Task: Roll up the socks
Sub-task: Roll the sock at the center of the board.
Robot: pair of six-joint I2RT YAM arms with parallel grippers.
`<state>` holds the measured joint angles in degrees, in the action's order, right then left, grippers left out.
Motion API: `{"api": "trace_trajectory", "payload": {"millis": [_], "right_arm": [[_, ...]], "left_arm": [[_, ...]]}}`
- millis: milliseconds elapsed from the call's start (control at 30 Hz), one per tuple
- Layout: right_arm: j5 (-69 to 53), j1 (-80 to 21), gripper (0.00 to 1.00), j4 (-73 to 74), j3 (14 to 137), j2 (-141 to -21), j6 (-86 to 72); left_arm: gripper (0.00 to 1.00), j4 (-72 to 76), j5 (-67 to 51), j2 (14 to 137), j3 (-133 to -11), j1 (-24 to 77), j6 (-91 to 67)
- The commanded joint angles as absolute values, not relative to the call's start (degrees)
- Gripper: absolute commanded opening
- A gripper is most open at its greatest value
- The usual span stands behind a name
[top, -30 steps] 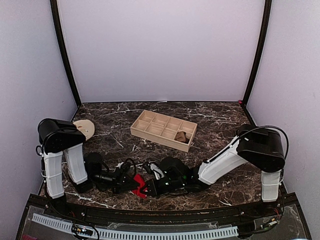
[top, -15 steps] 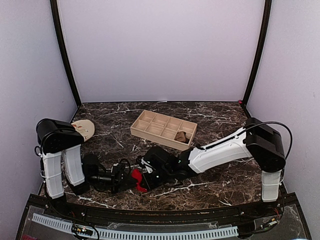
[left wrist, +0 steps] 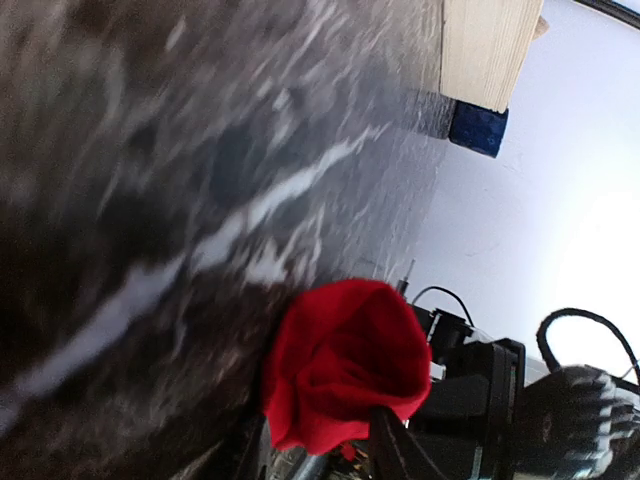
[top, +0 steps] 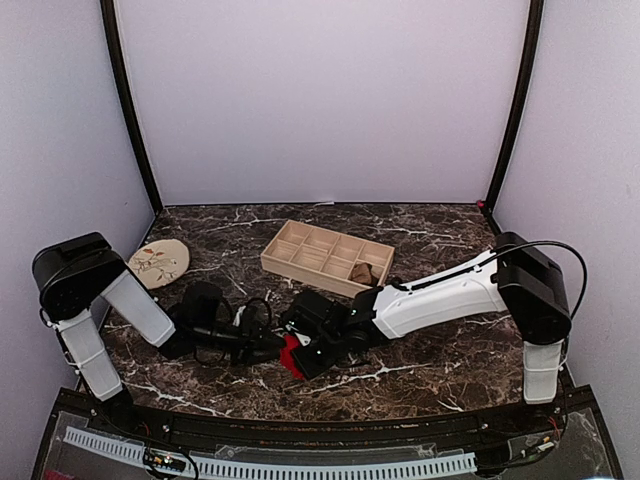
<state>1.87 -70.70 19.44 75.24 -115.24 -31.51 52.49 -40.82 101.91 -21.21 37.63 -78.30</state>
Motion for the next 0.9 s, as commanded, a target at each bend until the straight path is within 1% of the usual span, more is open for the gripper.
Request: {"api": "trace_trajectory", "payload": {"millis": [0, 267, 433, 567, 600, 667, 700, 733, 767, 867], "right_arm": [[5.74, -70.40, 0.00, 24.62, 76.02, -115.36, -27.35], [9.83, -70.49, 0.00, 27.06, 77.16, -115.55, -22.87], [13.03, -70.68, 0.00, 28.48, 78.53, -115.89, -19.15], [14.12, -70.84, 0.00, 28.57, 78.88, -115.80, -16.30], [14.21, -70.92, 0.00, 28.47, 78.84, -115.76, -15.67], [14.16, -71.05, 0.00, 28.34, 78.96, -115.83, -14.27], [14.15, -71.07, 0.00, 28.31, 79.07, -115.93, -13.71], [14.03, -71.13, 0.00, 28.18, 79.24, -115.97, -13.12], [13.86, -71.24, 0.00, 28.13, 79.47, -116.01, -12.62], [13.48, -71.62, 0.00, 27.99, 80.20, -116.29, -11.04]], "left_arm": [[0.39, 20.16, -35.20, 96.93, -27.42, 36.39, -62.92], [0.44, 15.81, -39.10, 96.85, -31.91, 36.04, -61.79], [0.50, 13.11, -41.24, 93.60, -32.53, 35.62, -62.15], [0.55, 16.33, -44.05, 91.01, -30.31, 33.42, -66.60], [0.58, 17.48, -44.67, 90.64, -29.86, 33.21, -67.90], [0.67, 18.64, -45.58, 90.21, -29.96, 32.97, -69.44], [0.75, 18.86, -45.90, 90.21, -30.23, 32.96, -70.01], [0.88, 19.44, -46.19, 90.26, -30.59, 32.95, -70.70], [0.95, 20.50, -46.60, 90.51, -30.81, 32.96, -71.53], [0.96, 21.69, -47.38, 91.73, -31.90, 32.96, -72.81]]}}
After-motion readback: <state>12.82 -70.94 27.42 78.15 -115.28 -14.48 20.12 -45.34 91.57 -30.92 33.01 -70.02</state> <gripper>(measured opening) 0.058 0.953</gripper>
